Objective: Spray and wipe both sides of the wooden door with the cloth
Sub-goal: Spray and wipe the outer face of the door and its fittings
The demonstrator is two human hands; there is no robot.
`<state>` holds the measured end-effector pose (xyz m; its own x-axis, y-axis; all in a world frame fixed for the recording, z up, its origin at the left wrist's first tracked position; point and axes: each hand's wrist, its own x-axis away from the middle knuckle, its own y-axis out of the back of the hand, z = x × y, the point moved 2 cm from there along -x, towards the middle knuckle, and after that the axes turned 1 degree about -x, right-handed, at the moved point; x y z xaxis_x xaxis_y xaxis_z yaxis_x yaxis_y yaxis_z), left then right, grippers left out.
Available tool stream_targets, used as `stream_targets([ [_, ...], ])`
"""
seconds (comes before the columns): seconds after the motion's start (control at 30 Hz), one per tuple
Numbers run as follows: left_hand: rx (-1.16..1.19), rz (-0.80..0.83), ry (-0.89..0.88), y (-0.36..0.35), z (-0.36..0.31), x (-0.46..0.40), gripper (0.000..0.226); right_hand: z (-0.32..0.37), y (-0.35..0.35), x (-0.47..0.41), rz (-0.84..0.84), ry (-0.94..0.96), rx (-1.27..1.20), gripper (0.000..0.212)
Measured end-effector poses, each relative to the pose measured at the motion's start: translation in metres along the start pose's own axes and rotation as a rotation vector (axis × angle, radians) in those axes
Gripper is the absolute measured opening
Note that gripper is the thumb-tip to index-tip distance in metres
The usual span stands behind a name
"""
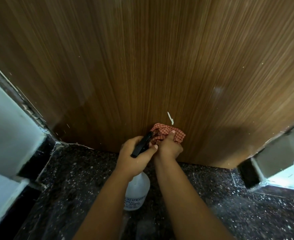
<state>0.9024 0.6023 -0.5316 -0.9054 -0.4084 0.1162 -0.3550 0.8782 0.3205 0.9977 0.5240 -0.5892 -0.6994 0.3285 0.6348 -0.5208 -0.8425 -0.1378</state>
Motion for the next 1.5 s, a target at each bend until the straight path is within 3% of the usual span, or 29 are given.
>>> stream_targets([
  [0.07, -0.002, 0.008, -0.001, 0.003, -0.002, 0.0, 0.016, 0.006, 0.011, 0.002, 0.031, 0.163, 0.239, 0.06],
  [0.13, -0.003, 0.019, -0.012, 0.004, -0.004, 0.0, 0.016, 0.015, 0.025, 0.002, 0.1, 0.467, 0.605, 0.057],
  [0.2, -0.009, 0.012, -0.024, 0.005, -0.004, -0.001, 0.016, 0.021, 0.032, 0.003, 0.19, 0.61, 0.776, 0.055],
  [0.27, -0.011, 0.004, -0.025, 0.004, -0.004, -0.001, 0.016, 0.021, 0.033, 0.005, 0.213, 0.629, 0.784, 0.05],
  [0.37, -0.013, 0.02, -0.026, 0.002, -0.004, 0.001, 0.016, 0.014, 0.031, 0.004, 0.166, 0.615, 0.593, 0.039],
  [0.47, -0.024, 0.053, -0.023, -0.003, -0.007, 0.004, 0.015, 0.005, 0.027, -0.003, 0.184, 0.264, 0.232, 0.045],
  [0.57, -0.033, 0.077, -0.016, -0.007, -0.008, 0.005, 0.012, -0.007, 0.025, -0.011, 0.417, -0.117, -0.254, 0.048],
  [0.67, -0.015, 0.082, -0.041, -0.009, -0.01, 0.004, 0.013, -0.016, 0.028, -0.021, 0.464, -0.491, -0.615, 0.05],
  [0.73, -0.002, 0.074, -0.04, -0.008, -0.01, 0.004, 0.014, -0.016, 0.025, -0.028, 0.461, -0.567, -0.68, 0.051],
  [0.87, -0.015, 0.069, -0.042, -0.004, -0.008, 0.003, 0.016, -0.008, 0.022, -0.021, 0.348, -0.205, -0.496, 0.044],
  [1.07, -0.022, 0.087, -0.031, 0.002, 0.002, 0.0, 0.017, -0.008, 0.026, -0.003, 0.111, 0.365, 0.253, 0.047],
  [1.23, -0.017, 0.079, -0.019, 0.005, 0.008, -0.001, 0.016, 0.004, 0.035, -0.005, 0.084, 0.774, 0.733, 0.038],
  [1.3, -0.023, 0.076, -0.02, 0.005, 0.008, -0.002, 0.016, 0.005, 0.036, -0.009, 0.075, 0.857, 0.833, 0.038],
  [1.37, -0.026, 0.089, -0.02, 0.004, 0.008, -0.002, 0.015, 0.005, 0.036, -0.011, 0.086, 0.86, 0.756, 0.035],
  [1.5, -0.028, 0.11, -0.014, 0.0, 0.007, -0.004, 0.015, 0.002, 0.035, -0.011, 0.168, 0.564, 0.335, 0.029],
])
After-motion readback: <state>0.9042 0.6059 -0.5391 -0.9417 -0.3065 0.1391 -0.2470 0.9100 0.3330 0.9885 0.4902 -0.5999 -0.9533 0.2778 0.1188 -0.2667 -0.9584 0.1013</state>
